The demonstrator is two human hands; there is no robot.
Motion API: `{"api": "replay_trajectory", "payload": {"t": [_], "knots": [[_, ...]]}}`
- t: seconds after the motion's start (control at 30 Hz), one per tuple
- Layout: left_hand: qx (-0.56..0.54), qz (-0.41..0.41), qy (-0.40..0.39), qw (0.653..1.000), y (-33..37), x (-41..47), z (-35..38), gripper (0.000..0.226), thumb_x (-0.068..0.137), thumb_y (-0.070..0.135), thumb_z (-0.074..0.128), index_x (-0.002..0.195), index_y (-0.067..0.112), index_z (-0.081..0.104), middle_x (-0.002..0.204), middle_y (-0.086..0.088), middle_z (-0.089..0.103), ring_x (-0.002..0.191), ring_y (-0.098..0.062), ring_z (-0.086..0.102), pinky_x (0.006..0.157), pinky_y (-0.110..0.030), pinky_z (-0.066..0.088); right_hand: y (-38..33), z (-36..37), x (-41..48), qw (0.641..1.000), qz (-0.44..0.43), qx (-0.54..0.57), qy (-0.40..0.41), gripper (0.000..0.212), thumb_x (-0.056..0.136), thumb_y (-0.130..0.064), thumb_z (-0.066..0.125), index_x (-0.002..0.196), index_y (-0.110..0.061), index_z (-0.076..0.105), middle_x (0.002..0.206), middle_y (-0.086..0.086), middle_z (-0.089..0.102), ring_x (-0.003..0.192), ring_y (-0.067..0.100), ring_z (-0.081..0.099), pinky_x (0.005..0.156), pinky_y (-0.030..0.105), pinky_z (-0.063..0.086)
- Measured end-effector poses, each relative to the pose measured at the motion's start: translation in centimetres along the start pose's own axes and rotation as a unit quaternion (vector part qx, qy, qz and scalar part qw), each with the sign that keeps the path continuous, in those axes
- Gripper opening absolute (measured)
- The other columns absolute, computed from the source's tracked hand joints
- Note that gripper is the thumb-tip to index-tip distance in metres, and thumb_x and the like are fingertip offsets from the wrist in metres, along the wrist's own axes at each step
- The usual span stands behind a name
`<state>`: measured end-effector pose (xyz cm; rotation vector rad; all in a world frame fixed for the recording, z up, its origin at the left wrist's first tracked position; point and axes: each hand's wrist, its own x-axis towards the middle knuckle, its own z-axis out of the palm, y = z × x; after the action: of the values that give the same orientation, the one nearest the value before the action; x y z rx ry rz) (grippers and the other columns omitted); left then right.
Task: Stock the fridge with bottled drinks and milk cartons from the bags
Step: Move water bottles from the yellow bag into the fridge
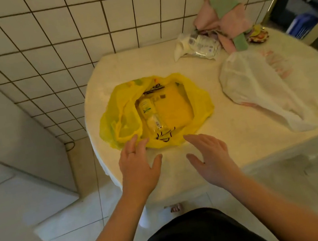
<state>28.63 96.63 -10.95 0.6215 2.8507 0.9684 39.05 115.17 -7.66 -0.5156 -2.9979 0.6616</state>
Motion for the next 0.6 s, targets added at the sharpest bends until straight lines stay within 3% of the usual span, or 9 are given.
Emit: {"api": "replay_trajectory", "payload": {"t": [0.17, 0.37, 0.5, 0.6], "knots": [[0.014, -0.033, 0.063, 0.997, 0.2, 6.5, 0.3, 0.06, 0.079, 0.049, 0.07, 0.13, 0.021, 0.057, 0.152, -0.011, 0.038, 0.14, -0.037, 0.031, 0.107, -0.055, 0.036, -0.3, -1.2, 7.1, 0.999, -0.035, 0.006, -0.003, 0.056, 0.089, -0.047, 0.045, 0.143, -0.034, 0.043, 0.143, -0.011, 0.048, 0.136, 0.018, 0.037, 0.109, 0.04, 0.025], [0.084, -0.104, 0.033, 0.99, -0.8, 10.9, 0.7, 0.068, 0.078, 0.049, 0.074, 0.137, 0.028, 0.048, 0.16, -0.004, 0.024, 0.148, -0.033, 0.014, 0.115, -0.053, 0.02, -2.4, -1.5, 14.8, 0.995, -0.097, -0.007, -0.023, 0.054, 0.094, -0.037, 0.055, 0.146, -0.034, 0.039, 0.146, -0.011, 0.045, 0.139, 0.018, 0.032, 0.11, 0.043, 0.022], [0.072, -0.155, 0.015, 0.985, -2.1, 12.3, 0.8, 0.07, 0.078, 0.052, 0.073, 0.137, 0.03, 0.043, 0.16, -0.002, 0.021, 0.145, -0.032, 0.018, 0.108, -0.053, 0.032, -4.2, -0.4, 20.3, 0.985, -0.157, -0.024, -0.075, 0.056, 0.095, -0.036, 0.054, 0.147, -0.035, 0.035, 0.149, -0.012, 0.041, 0.14, 0.017, 0.029, 0.11, 0.045, 0.025], [0.065, -0.166, 0.034, 0.983, -2.6, 12.7, 0.5, 0.062, 0.079, 0.048, 0.072, 0.132, 0.027, 0.048, 0.151, -0.002, 0.032, 0.134, -0.033, 0.03, 0.095, -0.051, 0.043, -5.9, 1.1, 23.9, 0.973, -0.196, -0.036, -0.119, 0.06, 0.093, -0.032, 0.056, 0.149, -0.032, 0.034, 0.15, -0.007, 0.04, 0.14, 0.021, 0.03, 0.108, 0.047, 0.028]]}}
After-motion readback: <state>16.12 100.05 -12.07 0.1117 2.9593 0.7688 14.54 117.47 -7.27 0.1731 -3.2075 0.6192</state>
